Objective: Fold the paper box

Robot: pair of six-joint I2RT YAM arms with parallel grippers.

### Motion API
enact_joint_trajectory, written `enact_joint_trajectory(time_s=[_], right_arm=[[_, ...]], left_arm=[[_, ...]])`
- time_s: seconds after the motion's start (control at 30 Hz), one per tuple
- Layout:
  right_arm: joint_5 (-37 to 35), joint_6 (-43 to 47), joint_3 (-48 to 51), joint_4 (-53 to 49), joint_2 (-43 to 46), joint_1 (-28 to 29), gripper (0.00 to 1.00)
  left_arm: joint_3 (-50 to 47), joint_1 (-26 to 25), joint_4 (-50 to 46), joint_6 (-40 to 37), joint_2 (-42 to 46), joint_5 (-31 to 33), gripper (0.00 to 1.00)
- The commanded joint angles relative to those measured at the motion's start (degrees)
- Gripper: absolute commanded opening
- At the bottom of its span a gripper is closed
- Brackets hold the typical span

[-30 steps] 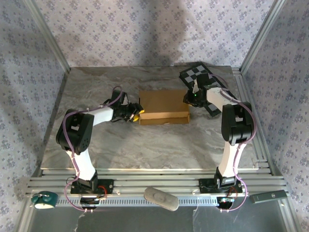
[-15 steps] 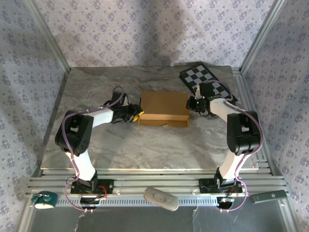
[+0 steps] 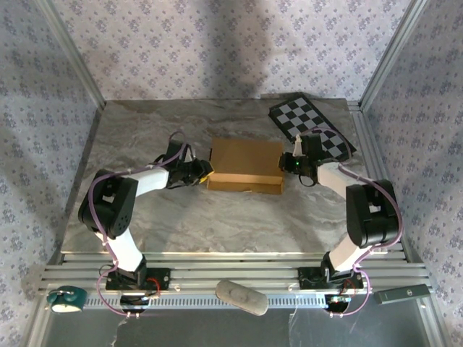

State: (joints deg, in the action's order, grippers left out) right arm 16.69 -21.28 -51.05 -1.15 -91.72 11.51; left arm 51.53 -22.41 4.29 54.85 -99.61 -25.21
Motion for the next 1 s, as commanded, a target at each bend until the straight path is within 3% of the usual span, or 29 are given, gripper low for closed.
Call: enact_joint_trajectory(time_s=[0.0, 0.27, 0.63, 0.73, 0.87, 0.97], right_arm=[[-1.1, 2.1, 1.6, 3.8, 3.0, 1.0, 0.11], [-4.8, 4.1, 4.4, 5.2, 5.5, 2.8, 0.11], [-4.7, -4.9, -0.5, -7.1, 7.3, -3.3, 0.32], [-3.7, -10.6, -0.2, -13.4, 9.1, -4.0, 0.3], [-5.0, -17.6, 3.8, -21.9, 14.0, -4.0, 0.16], [-1.4, -20.6, 10.1, -20.4, 17.1, -4.7, 0.12]], left_arm=[[-2.5, -1.1, -1.8, -1.9, 1.0, 2.1, 0.29], [-3.4, -1.2, -1.1, -1.0, 2.1, 3.0, 0.29], [-1.8, -1.5, -5.1, -3.2, 1.8, 4.1, 0.28], [-1.0, -1.5, -6.2, -3.9, 1.6, 4.4, 0.28], [0.0, -1.6, -7.1, -4.5, 1.4, 4.5, 0.28], [0.4, -1.6, -7.2, -4.6, 1.3, 4.6, 0.28]])
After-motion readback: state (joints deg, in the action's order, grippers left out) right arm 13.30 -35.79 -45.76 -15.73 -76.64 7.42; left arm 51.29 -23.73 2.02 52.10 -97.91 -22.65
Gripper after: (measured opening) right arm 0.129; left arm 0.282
